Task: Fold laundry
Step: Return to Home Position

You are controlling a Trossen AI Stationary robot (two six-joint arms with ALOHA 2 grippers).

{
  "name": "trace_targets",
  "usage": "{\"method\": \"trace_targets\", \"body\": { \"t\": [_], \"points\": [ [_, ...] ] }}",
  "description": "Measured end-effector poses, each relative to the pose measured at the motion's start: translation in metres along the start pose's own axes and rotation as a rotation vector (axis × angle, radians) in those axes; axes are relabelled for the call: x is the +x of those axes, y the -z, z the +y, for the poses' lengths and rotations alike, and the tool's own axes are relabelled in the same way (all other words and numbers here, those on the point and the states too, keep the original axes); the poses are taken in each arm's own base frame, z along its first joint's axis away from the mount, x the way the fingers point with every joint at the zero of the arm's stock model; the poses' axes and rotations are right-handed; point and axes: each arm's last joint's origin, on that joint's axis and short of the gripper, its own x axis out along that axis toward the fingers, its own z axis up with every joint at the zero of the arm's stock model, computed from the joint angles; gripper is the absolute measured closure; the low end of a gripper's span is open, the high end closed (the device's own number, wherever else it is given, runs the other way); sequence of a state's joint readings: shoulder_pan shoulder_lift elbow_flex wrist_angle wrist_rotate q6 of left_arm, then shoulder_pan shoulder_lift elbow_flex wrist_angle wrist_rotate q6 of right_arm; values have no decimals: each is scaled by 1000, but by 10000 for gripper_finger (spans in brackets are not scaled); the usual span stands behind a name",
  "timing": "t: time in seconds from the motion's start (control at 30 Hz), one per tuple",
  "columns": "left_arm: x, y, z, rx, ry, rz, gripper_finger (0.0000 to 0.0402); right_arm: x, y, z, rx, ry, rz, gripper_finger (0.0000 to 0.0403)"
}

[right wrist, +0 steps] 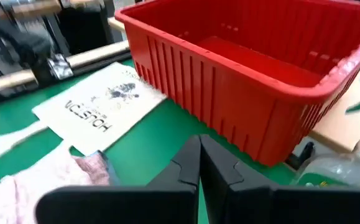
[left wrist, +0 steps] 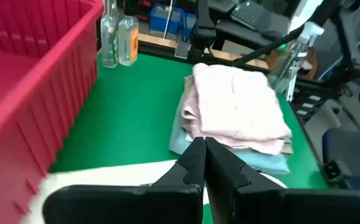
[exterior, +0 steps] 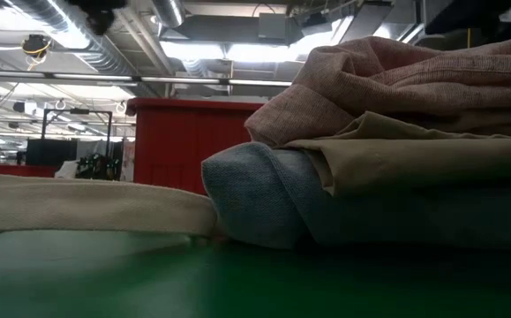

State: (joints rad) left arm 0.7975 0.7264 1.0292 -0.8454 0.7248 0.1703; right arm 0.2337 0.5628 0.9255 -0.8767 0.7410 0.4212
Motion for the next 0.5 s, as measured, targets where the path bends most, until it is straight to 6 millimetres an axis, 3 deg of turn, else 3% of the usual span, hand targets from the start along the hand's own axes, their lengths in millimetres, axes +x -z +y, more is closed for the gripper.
{"method": "trace_targets", "body": {
  "t": [0.2,0.5],
  "points": [
    [-34,45,-38,47,-37,-144,401,-8,25,-19,121,-45,-97,398],
    [-76,98,-81,123,-154,-397,401,-27,43,-47,309,-122,-289,398]
  ]
}}
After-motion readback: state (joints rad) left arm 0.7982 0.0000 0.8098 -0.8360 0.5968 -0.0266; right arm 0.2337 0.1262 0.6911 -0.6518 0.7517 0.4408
